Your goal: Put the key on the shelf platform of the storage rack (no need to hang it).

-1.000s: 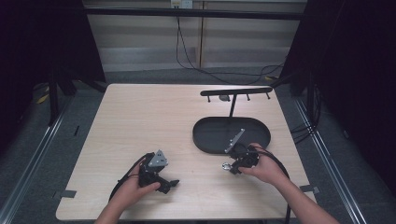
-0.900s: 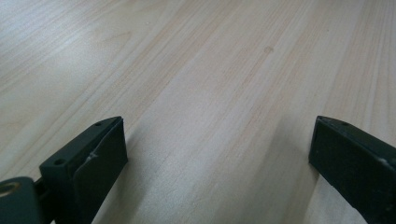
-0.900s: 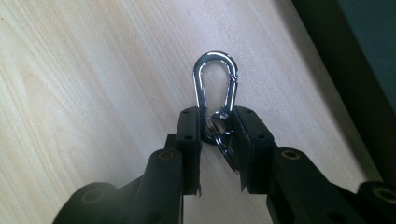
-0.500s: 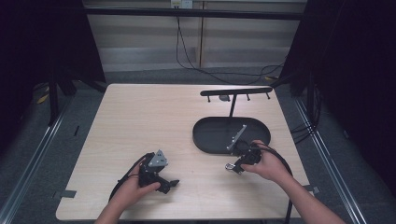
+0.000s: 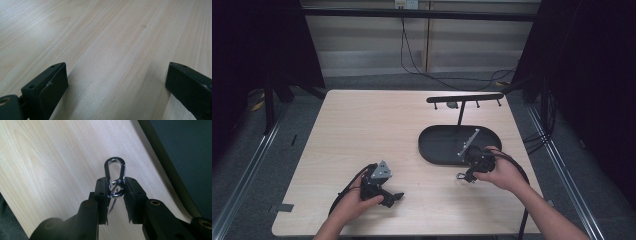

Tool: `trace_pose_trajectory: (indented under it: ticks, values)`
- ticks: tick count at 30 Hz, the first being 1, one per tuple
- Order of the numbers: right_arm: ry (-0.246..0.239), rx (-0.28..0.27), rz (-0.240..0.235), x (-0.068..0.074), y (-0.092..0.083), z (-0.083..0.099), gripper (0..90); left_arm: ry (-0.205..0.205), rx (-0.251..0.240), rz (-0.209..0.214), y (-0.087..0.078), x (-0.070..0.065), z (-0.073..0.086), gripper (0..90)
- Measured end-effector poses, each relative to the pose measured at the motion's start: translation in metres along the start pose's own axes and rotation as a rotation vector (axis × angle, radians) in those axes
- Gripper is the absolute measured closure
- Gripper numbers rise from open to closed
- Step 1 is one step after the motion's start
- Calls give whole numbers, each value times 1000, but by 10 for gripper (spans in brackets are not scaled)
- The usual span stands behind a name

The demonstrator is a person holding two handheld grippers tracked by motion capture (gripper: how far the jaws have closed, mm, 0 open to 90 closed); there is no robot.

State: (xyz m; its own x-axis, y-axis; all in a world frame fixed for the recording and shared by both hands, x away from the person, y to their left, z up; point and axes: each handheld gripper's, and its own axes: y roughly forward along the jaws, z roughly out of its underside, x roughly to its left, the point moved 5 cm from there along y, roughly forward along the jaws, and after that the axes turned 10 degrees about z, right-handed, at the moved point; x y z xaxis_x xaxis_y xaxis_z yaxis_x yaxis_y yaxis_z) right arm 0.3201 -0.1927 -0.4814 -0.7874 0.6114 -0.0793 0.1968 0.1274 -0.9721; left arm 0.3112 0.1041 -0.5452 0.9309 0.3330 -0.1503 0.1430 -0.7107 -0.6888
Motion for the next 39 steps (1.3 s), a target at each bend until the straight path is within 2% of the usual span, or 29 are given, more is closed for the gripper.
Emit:
trace_pose_trajectory:
  ticks: [1,3,10,14,16,19,20,23,28,39]
  values:
    - [13,1,1,0,-2,0,739,0,0,0,0,0,0,39]
    - [3,-11,2,-2,-4,-1,739,0,0,0,0,0,0,39]
    - [25,-19,3,-4,-12,-3,739,0,0,0,0,0,0,39]
    - [17,-28,9,-8,-15,-4,739,1,1,1,0,0,0,38]
    - [32,-27,5,-8,-18,-5,739,2,1,1,0,0,0,36]
    - [19,-35,10,-12,-21,-6,739,3,2,1,0,0,0,36]
    - [39,-29,7,-11,-23,-7,739,1,0,1,0,0,0,35]
    - [27,-39,11,-16,-26,-8,739,-2,-4,2,1,0,0,34]
    - [44,-27,19,-20,-32,-10,739,3,2,2,0,0,0,31]
    - [37,-37,38,-30,-37,-12,739,8,9,4,0,0,0,25]
